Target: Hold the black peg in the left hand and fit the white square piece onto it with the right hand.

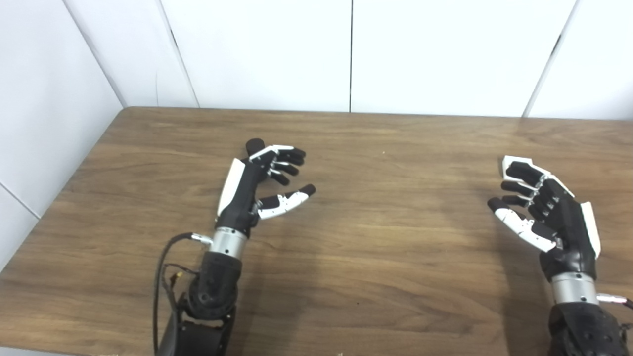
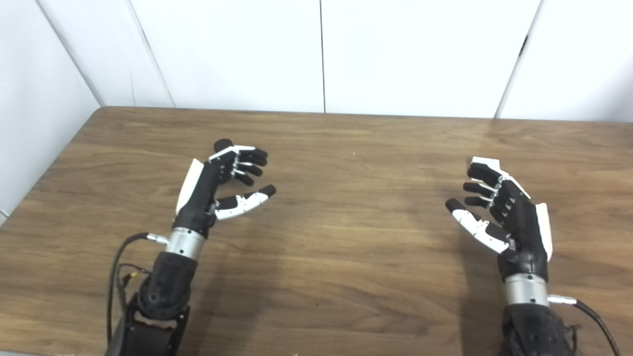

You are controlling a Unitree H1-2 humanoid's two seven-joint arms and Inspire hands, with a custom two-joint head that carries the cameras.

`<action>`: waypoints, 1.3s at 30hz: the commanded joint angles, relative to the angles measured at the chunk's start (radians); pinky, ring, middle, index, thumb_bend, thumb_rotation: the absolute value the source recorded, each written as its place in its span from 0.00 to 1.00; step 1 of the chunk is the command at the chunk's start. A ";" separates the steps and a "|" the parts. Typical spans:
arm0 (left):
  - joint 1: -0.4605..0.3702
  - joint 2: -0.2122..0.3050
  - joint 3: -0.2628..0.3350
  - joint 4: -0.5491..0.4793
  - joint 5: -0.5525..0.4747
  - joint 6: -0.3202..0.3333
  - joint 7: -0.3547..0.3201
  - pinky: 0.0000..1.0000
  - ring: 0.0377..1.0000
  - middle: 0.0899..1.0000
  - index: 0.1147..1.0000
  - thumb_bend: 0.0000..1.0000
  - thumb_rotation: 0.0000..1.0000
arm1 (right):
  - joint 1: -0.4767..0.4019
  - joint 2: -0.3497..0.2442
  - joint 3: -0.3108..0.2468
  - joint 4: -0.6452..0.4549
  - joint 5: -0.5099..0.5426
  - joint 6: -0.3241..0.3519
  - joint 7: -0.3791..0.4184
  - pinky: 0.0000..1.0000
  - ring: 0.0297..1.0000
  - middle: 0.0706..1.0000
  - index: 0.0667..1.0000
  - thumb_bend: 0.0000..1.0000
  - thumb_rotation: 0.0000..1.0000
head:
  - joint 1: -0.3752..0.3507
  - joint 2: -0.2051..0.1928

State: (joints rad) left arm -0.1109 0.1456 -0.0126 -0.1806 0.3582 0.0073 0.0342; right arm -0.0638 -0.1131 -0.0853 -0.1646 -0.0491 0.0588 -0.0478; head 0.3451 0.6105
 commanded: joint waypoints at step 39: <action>-0.228 0.265 -0.008 0.066 0.500 0.285 -0.028 0.83 0.86 0.85 0.69 0.71 0.41 | -0.042 -0.019 -0.008 -0.027 0.019 -0.007 0.018 0.62 0.69 0.73 0.70 0.48 0.00 | 0.018 -0.008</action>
State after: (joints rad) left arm -0.2838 0.3736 -0.0192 -0.1153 0.8345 0.2846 0.0165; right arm -0.0776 -0.1243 -0.0893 -0.1511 -0.0300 0.0638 -0.0332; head 0.3620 0.6013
